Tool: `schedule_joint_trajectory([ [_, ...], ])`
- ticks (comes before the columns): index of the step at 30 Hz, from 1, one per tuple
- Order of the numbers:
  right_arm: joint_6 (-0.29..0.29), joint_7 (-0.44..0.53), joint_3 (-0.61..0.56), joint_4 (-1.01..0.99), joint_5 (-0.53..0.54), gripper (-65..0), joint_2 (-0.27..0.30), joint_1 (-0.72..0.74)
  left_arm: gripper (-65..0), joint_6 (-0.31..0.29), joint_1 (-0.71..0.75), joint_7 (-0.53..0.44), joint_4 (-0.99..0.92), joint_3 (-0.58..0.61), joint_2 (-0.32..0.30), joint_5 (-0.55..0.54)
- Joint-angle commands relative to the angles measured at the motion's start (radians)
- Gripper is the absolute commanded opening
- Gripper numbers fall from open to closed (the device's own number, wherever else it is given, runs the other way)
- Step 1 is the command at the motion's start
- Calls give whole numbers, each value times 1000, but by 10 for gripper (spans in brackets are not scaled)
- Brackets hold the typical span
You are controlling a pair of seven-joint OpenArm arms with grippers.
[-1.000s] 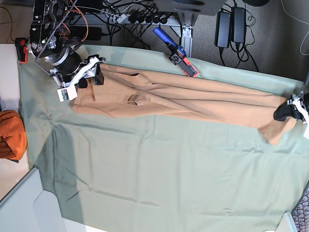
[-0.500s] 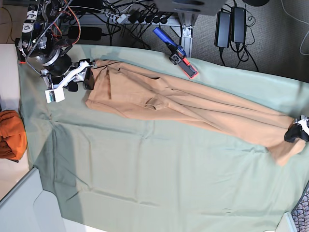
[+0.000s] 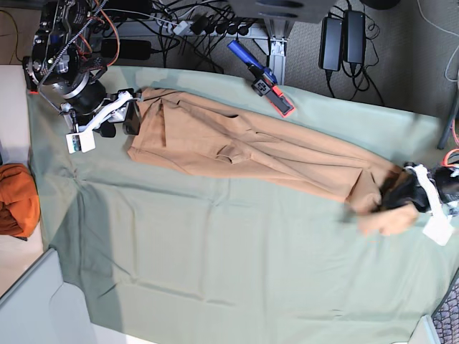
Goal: Fold the T-shirt properly
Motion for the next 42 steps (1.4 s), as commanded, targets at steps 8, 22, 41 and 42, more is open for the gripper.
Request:
schedule_joint_trajectory([
  [8,102,22,10,18,8,-321,16,8,-650,-13,-16,-34,65,143,55,76],
  [22,102,22,10,18,8,-321,16,7,-650,-13,-18,-46,65,221,147,138],
  [41,102,33,10,18,15,-321,16,8,-259,-13,-19,-78,80,219,152,3],
  [42,102,33,10,18,15,-321,16,8,-259,-13,-19,-70,88,219,152,-14],
])
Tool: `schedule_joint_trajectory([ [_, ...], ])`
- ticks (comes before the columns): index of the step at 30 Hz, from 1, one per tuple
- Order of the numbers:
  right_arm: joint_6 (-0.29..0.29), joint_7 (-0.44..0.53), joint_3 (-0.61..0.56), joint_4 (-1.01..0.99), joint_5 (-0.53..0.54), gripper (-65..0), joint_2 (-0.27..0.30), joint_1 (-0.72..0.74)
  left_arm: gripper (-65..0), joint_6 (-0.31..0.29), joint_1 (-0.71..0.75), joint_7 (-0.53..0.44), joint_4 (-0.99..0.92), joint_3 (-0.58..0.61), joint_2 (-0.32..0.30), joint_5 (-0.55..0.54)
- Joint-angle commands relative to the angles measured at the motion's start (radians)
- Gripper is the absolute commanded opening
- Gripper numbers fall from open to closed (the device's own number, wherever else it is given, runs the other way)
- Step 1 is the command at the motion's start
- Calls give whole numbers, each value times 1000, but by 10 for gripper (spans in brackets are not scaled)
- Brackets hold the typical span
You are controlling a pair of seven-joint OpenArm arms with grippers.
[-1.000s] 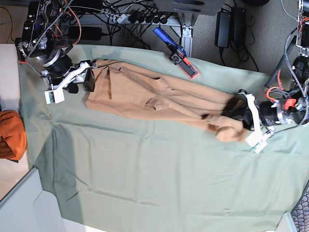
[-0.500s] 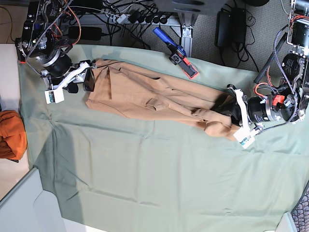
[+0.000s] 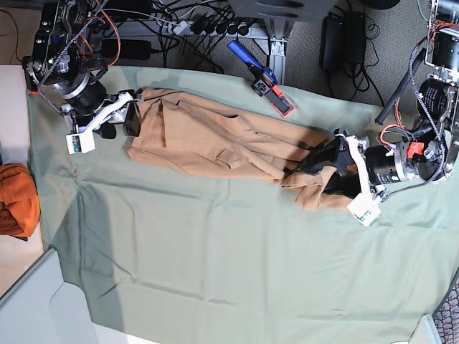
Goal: Fold the T-shirt properly
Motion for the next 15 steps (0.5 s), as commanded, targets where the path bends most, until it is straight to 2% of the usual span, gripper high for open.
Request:
schedule_joint_trajectory([
  [1,101,24,10,18,12,-321,16,7,-259,-13,-17,-10,33,-7,-5,-40],
  [15,101,27,10,18,11,-321,16,7,-260,-13,-16,26,88,-7,-6,-87],
])
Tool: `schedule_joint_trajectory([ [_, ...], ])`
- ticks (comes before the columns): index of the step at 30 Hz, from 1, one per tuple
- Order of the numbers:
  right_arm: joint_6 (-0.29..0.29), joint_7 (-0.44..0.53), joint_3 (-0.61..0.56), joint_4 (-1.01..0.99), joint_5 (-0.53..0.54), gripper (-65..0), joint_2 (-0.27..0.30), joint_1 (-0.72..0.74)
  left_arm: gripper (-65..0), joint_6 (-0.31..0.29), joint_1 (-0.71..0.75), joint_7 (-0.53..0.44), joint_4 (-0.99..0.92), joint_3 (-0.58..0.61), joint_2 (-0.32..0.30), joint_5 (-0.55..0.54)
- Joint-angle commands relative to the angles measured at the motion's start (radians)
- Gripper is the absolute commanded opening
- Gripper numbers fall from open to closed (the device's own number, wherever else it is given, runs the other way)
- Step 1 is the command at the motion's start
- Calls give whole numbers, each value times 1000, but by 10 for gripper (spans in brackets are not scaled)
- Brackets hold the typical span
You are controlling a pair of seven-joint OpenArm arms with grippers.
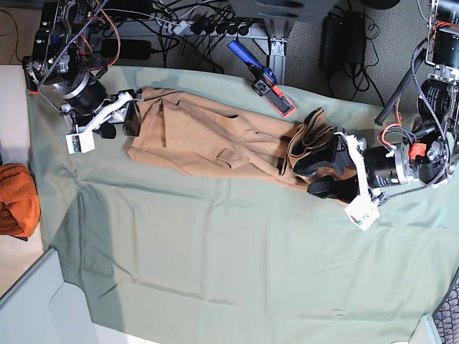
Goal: Fold the T-shirt properly
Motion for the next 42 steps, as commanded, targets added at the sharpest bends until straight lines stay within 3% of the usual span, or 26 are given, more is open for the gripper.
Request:
schedule_joint_trajectory([
  [1,101,26,10,18,11,-321,16,7,-260,-13,-16,-18,16,-11,-6,-18],
  [7,97,26,10,18,3,-321,16,7,-261,-13,-14,18,16,-130,-7,-3],
  [11,97,26,10,18,3,-321,16,7,-273,-13,39,26,16,-173,-41,-6],
  [13,97,26,10,18,4,-321,16,8,-353,-13,83,26,16,-167,-44,-18],
  [16,97,27,10,18,4,-321,15,7,-533,-13,138,-14,16,-154,-35,-27],
  [19,97,26,10,18,4,-321,16,7,-620,-13,150,-27,16,-152,-13,-24],
  [26,97,25,10,18,4,-321,16,7,-629,-13,142,-84,11,-119,28,97],
  [31,97,25,10,18,4,-321,16,6,-629,-13,141,-91,0,-18,28,135],
  [34,97,22,10,18,4,-321,16,6,-628,-13,140,-158,0,43,34,219],
  [38,97,18,10,18,4,-321,16,2,-628,-13,101,-192,-9,100,82,343],
  [42,97,18,10,18,3,-321,16,-2,-628,-13,22,-196,-94,108,126,356],
])
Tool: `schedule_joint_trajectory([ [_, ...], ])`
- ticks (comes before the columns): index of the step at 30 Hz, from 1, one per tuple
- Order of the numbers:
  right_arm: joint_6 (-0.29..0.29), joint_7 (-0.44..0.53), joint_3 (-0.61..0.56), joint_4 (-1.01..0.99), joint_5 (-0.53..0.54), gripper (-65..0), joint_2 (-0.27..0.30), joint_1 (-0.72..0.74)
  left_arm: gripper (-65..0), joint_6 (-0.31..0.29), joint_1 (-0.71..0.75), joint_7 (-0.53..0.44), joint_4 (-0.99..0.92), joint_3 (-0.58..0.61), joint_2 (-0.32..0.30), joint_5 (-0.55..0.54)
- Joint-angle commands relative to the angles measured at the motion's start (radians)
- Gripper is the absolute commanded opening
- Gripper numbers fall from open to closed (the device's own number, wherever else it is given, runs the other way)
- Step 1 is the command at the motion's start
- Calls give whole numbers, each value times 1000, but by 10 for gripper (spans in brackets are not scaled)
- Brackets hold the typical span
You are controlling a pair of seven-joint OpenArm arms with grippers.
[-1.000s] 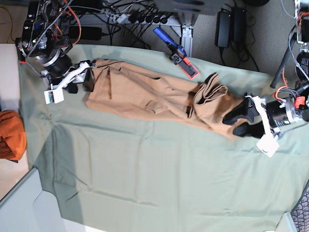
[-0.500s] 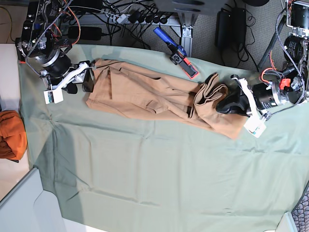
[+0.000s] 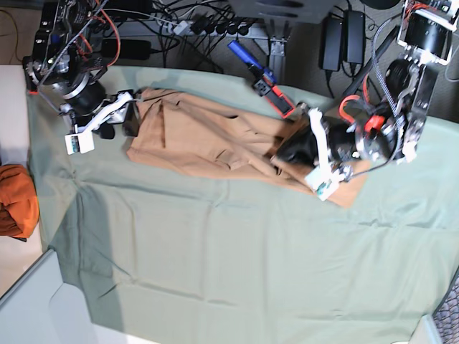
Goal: Fold the T-shirt properly
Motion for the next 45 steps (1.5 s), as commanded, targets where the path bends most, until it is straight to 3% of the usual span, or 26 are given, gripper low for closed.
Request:
schedule_joint_trajectory([
  [1,97,14,10,18,7,-321,15,3,-628,-12,-32,-28,-19,-4,1,-11],
  [7,97,12,10,18,8,-321,16,4,-628,-12,-137,-90,-219,-4,10,13],
  [11,97,12,10,18,8,-321,16,3,-628,-12,-151,-87,-237,-22,7,-21],
  [17,97,13,10,18,7,-321,16,3,-628,-12,-150,109,-135,-65,8,-290],
  [20,97,13,10,18,7,-321,16,3,-627,-12,-150,184,-47,-81,7,-352],
  [23,97,13,10,18,7,-321,16,3,-626,-12,-151,176,-27,-81,-19,-328],
  [28,96,15,10,18,8,-321,15,5,-626,-12,-148,82,-44,-81,-80,-174],
  [34,67,19,78,18,6,-319,-44,6,-626,-12,-148,76,-105,-81,-143,-173],
  [38,67,20,151,10,8,-212,-76,6,-626,-12,-148,74,-107,-81,-156,-189],
  [45,69,20,165,-106,60,-211,-84,13,-626,-12,-148,74,-107,-81,-156,-217],
])
